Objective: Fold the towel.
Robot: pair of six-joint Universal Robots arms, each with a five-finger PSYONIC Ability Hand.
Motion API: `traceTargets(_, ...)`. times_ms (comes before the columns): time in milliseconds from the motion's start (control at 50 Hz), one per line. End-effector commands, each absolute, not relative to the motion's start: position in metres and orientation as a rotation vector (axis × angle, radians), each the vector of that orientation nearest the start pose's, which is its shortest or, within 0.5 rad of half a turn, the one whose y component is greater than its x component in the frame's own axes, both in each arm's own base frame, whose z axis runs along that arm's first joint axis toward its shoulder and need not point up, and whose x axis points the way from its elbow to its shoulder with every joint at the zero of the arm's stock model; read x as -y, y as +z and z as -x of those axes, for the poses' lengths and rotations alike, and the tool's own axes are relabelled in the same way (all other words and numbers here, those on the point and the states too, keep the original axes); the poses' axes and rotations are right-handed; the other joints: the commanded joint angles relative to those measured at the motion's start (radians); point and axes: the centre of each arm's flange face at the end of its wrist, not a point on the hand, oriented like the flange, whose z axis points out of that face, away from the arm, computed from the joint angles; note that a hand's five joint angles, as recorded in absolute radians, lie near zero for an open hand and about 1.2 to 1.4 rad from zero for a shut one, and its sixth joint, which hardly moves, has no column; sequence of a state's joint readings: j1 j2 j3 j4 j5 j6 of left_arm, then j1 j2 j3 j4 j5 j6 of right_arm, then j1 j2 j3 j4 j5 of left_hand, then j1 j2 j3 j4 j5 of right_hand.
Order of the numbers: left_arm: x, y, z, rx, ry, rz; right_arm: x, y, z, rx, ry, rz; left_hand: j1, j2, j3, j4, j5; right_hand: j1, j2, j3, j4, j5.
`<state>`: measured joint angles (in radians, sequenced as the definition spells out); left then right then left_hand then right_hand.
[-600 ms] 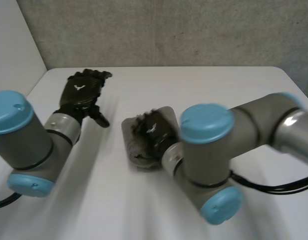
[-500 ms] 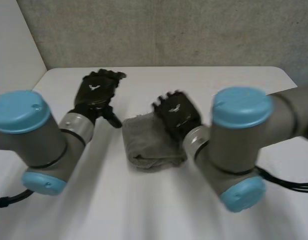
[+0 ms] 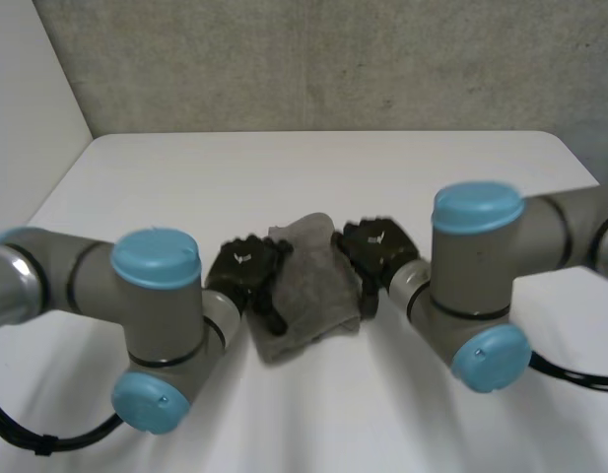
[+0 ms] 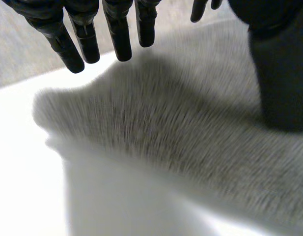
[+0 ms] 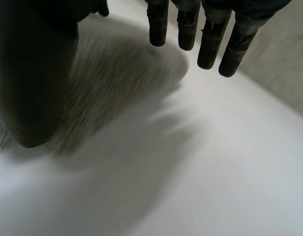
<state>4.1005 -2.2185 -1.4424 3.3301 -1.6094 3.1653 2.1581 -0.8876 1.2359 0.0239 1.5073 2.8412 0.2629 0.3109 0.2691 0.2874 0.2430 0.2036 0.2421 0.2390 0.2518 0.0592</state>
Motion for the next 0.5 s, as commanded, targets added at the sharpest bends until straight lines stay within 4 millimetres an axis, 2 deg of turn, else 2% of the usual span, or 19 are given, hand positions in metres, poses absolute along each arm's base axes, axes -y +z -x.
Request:
traceTargets(20, 0.248, 0.2, 0.327, -2.569, -2.23, -0.789, 0.258, 0.239, -0.331, -2.022, -1.808, 0.885, -0.067, -0.115, -0.073, -0.091, -0.222, -0.029, -0.068, -0.064, -0.077, -0.059)
traceTargets(60, 0.245, 0.236, 0.324, -2.48, -2.364, -0.753, 0.254, 0.281, -0.318, -1.946, -1.907, 0.762, -0.07, -0.118, -0.076, -0.094, -0.225, -0.029, -0.068, -0.064, -0.077, -0.059)
traceTargets(80, 0.245, 0.236, 0.324, -2.479, -2.364, -0.753, 0.254, 0.282, -0.318, -1.945, -1.907, 0.761, -0.07, -0.118, -0.076, -0.094, -0.225, -0.029, -0.068, -0.064, -0.077, -0.059)
traceTargets(100, 0.243, 0.255, 0.32, -2.436, -2.431, -0.727, 0.252, 0.298, -0.31, -1.919, -1.95, 0.708, -0.07, -0.118, -0.076, -0.094, -0.225, -0.029, -0.068, -0.064, -0.077, -0.059)
traceTargets(120, 0.243, 0.256, 0.32, -2.435, -2.432, -0.727, 0.253, 0.312, -0.3, -1.904, -1.999, 0.645, -0.07, -0.118, -0.076, -0.094, -0.225, -0.029, -0.068, -0.064, -0.077, -0.059)
traceTargets(140, 0.241, 0.273, 0.315, -2.394, -2.485, -0.699, 0.253, 0.312, -0.3, -1.904, -2.0, 0.644, -0.07, -0.118, -0.076, -0.094, -0.225, -0.029, -0.068, -0.064, -0.077, -0.059)
traceTargets(160, 0.241, 0.273, 0.315, -2.394, -2.485, -0.698, 0.255, 0.322, -0.289, -1.906, -2.04, 0.587, -0.07, -0.118, -0.076, -0.094, -0.225, -0.029, -0.068, -0.064, -0.077, -0.059)
traceTargets(180, 0.241, 0.296, 0.303, -2.334, -2.54, -0.629, 0.257, 0.33, -0.279, -1.916, -2.083, 0.525, -0.061, -0.109, -0.067, -0.086, -0.216, -0.029, -0.068, -0.064, -0.077, -0.059)
traceTargets(200, 0.244, 0.309, 0.293, -2.296, -2.553, -0.555, 0.257, 0.33, -0.279, -1.916, -2.084, 0.525, -0.055, -0.103, -0.062, -0.08, -0.21, -0.029, -0.068, -0.064, -0.077, -0.059)
traceTargets(220, 0.244, 0.31, 0.293, -2.295, -2.553, -0.555, 0.259, 0.336, -0.271, -1.927, -2.122, 0.466, -0.055, -0.103, -0.061, -0.08, -0.21, -0.029, -0.068, -0.064, -0.077, -0.059)
traceTargets(260, 0.249, 0.327, 0.275, -2.263, -2.513, -0.411, 0.261, 0.342, -0.265, -1.936, -2.161, 0.416, -0.052, -0.1, -0.059, -0.077, -0.207, -0.029, -0.068, -0.064, -0.077, -0.059)
traceTargets(340, 0.248, 0.334, 0.268, -2.28, -2.448, -0.355, 0.264, 0.349, -0.259, -1.951, -2.203, 0.379, -0.061, -0.109, -0.067, -0.086, -0.216, -0.029, -0.068, -0.064, -0.077, -0.059)
traceTargets(500, 0.25, 0.338, 0.262, -2.306, -2.393, -0.338, 0.263, 0.346, -0.26, -1.992, -2.17, 0.395, -0.061, -0.109, -0.067, -0.086, -0.216, -0.029, -0.068, -0.064, -0.077, -0.059)
